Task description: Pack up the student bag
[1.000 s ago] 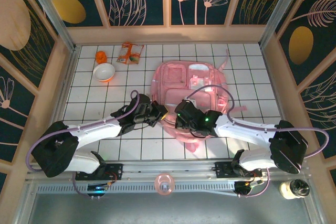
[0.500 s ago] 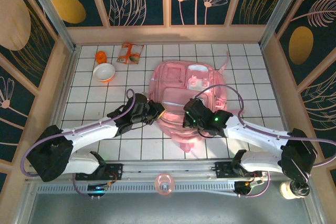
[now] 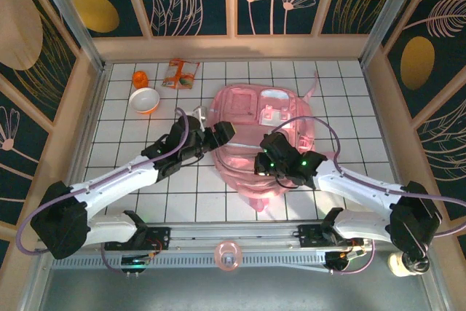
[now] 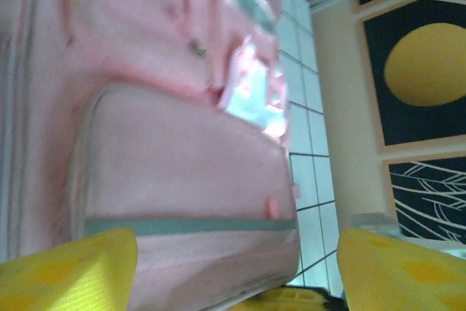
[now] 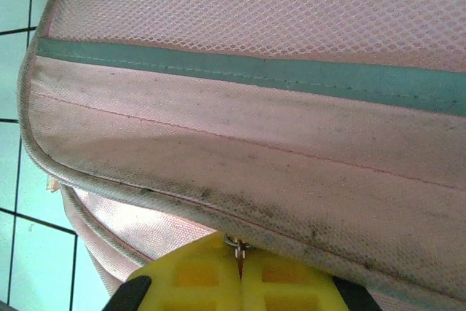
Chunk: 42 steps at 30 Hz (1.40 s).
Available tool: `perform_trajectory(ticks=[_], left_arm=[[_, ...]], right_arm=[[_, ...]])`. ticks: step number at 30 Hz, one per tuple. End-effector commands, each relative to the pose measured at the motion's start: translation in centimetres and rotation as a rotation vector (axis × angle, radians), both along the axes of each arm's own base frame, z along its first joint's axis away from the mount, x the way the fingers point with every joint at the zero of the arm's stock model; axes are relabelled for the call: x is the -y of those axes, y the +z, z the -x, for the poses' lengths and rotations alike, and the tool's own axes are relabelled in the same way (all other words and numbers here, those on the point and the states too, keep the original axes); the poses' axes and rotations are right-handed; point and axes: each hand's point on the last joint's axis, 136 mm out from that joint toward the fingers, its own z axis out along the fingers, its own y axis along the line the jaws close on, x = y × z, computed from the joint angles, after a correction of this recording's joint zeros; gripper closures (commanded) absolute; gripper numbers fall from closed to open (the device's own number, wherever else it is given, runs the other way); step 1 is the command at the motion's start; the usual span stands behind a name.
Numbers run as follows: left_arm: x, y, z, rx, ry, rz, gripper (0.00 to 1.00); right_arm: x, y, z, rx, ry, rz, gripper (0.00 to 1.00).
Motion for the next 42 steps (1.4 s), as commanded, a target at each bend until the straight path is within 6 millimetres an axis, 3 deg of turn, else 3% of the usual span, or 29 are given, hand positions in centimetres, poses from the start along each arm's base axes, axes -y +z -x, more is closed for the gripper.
perform_trajectory(ticks=[1, 4, 6, 10, 15, 24, 28, 35, 42], left_arm=[[-0.5, 4.4, -0.8, 0.385, -0.120, -0.230, 0.29], [0.6, 6.4, 0.5, 0.670, -0.307, -0.356, 0.30], [1.8, 6.4, 2.3, 0.844, -0.486, -0.416, 0.31], [3.7, 3.0, 5.2, 1.054, -0.848, -0.532, 0.36], [4.5, -0.5, 7.3, 1.197, -1.118, -0.576, 0.38], [5.7, -5.6, 4.1, 1.071, -1.112, -0.736, 0.40], [6.1, -6.6, 3.7, 1.034, -1.118, -0.746, 0.43], [5.6, -7.2, 3.2, 1.007, -1.095, -0.786, 0.64], [4.9, -7.7, 3.1, 0.949, -1.052, -0.789, 0.95]], right_arm=[[-0.8, 1.4, -0.7, 0.047, 0.031, -0.082, 1.00], [-1.1, 1.4, -0.5, 0.038, 0.055, -0.109, 1.00], [-1.4, 1.5, -0.4, 0.041, 0.070, -0.124, 1.00], [-1.7, 1.5, -0.4, 0.031, 0.092, -0.146, 1.00], [-1.6, 1.5, -0.4, 0.022, 0.095, -0.147, 1.00], [-1.2, 1.3, -0.5, 0.012, 0.092, -0.137, 1.00], [-1.2, 1.6, -0.5, 0.015, 0.096, -0.139, 1.00], [-1.1, 1.9, -0.6, 0.016, 0.098, -0.151, 1.00], [-0.6, 2.4, -0.9, 0.021, 0.097, -0.160, 1.00]])
